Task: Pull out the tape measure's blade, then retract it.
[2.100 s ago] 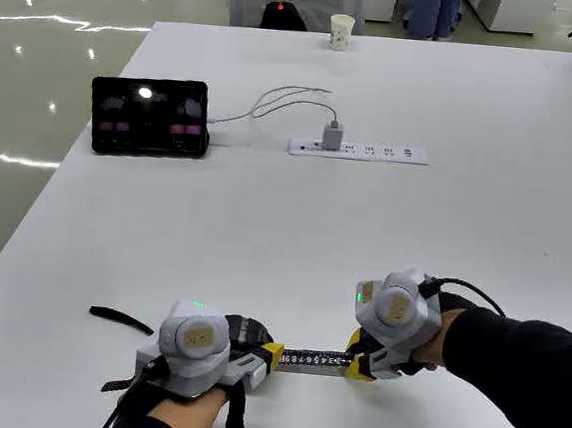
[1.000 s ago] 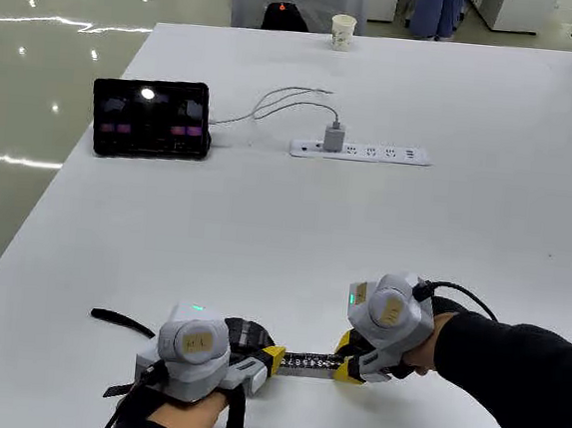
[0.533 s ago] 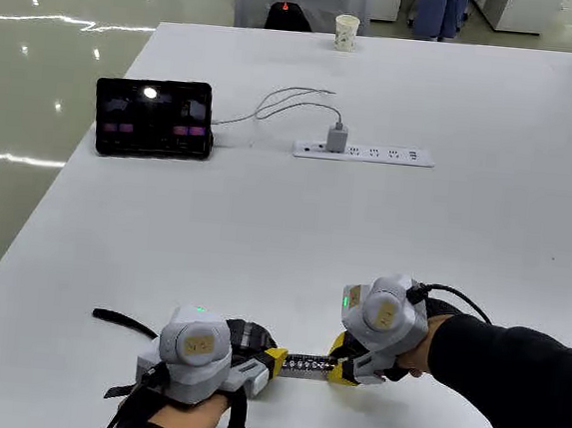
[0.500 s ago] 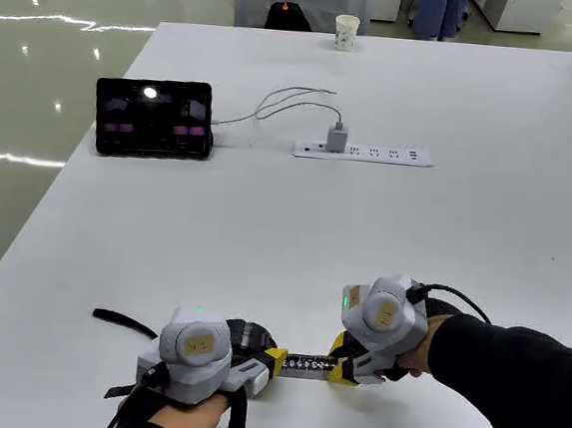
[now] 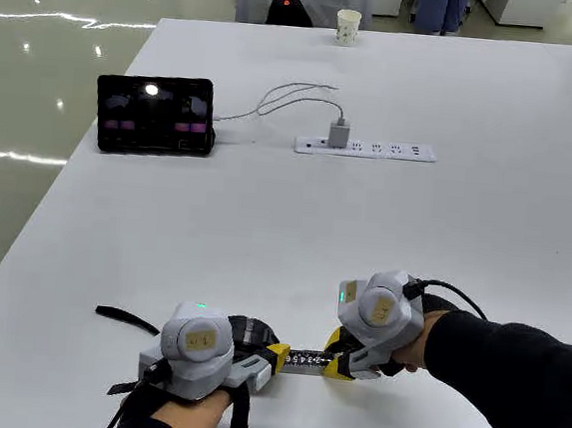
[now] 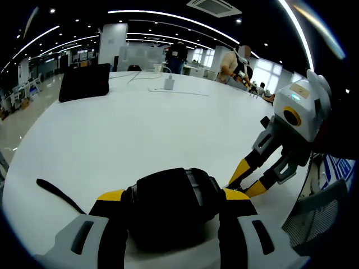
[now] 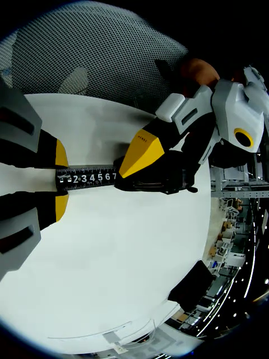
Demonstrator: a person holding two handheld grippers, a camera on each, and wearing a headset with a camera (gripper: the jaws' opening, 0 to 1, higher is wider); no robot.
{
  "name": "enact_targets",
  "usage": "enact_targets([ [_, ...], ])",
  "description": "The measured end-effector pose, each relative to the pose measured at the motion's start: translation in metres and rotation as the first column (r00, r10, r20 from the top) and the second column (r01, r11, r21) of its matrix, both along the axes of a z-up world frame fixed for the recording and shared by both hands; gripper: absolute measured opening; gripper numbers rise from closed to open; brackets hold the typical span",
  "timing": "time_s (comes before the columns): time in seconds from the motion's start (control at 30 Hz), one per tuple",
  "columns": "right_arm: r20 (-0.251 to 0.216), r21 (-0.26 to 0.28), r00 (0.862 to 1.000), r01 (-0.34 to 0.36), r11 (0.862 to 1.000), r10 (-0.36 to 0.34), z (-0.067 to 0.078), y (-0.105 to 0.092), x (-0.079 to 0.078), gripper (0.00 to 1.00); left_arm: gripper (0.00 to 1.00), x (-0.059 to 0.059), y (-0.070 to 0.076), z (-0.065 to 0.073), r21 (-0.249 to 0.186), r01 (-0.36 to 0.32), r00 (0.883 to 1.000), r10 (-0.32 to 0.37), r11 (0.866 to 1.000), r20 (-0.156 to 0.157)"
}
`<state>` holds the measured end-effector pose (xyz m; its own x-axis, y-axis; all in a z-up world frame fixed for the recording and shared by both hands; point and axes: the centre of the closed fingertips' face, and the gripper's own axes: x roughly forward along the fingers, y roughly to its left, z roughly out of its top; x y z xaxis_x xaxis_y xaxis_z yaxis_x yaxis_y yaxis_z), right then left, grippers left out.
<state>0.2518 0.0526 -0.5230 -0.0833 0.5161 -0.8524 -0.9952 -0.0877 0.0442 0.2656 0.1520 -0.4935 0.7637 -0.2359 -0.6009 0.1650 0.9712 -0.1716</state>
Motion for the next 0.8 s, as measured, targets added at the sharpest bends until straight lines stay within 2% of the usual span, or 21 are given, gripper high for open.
enact_targets([
  [0.8,-0.008,0.023,1.000,0.006,1.000,-0.005,0.000,0.015,-0.003,0.12,0.61,-0.001,0.000,0.000,-0.026,-0.004,1.000,0.003,1.000,-0.006],
])
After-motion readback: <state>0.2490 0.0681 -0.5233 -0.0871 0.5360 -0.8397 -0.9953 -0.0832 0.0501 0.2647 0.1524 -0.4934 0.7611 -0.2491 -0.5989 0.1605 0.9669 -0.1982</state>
